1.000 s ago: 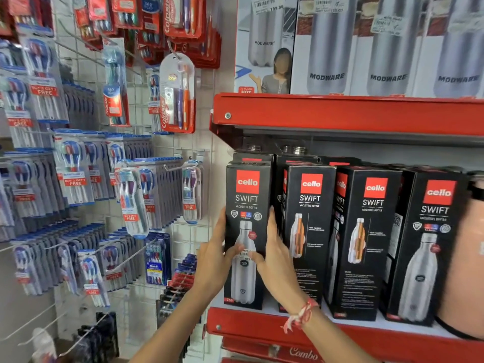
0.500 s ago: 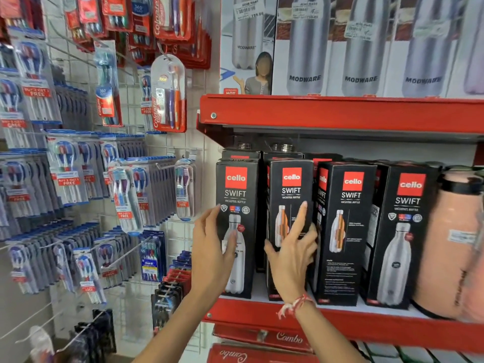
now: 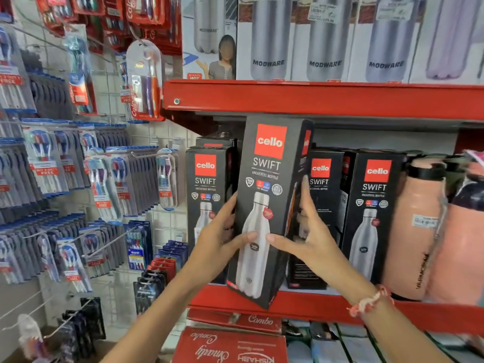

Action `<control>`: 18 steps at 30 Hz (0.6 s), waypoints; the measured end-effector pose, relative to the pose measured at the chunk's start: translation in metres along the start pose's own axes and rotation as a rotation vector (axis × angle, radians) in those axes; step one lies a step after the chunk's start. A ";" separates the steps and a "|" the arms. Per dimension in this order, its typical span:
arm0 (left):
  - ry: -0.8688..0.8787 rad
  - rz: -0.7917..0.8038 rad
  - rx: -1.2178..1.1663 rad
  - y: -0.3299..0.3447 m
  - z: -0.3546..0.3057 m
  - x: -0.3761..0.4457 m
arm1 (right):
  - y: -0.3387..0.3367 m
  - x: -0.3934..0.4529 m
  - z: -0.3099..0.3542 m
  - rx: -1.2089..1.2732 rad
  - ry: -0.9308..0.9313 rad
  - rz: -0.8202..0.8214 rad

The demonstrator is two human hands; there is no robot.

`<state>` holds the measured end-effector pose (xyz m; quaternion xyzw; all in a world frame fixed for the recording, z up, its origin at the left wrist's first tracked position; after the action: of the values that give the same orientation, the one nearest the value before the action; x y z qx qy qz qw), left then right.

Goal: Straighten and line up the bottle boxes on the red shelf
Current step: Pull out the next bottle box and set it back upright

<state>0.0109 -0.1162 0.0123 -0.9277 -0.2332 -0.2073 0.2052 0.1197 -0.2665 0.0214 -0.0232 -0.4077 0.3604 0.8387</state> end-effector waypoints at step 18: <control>-0.089 -0.342 0.161 0.040 0.066 0.040 | 0.017 0.040 -0.059 -0.336 0.163 0.053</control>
<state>0.0831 -0.1032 -0.0343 -0.8634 -0.4120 -0.1783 0.2302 0.1674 -0.2144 0.0031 -0.2026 -0.3921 0.3061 0.8435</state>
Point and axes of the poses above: each hand's wrist, its own x-axis towards the middle knuckle, its own y-axis out of the palm, z = x × y, the point moved 4 cm from there along x, towards the middle knuckle, and after that the axes turned 7 degrees about -y, right-handed, at the moved point
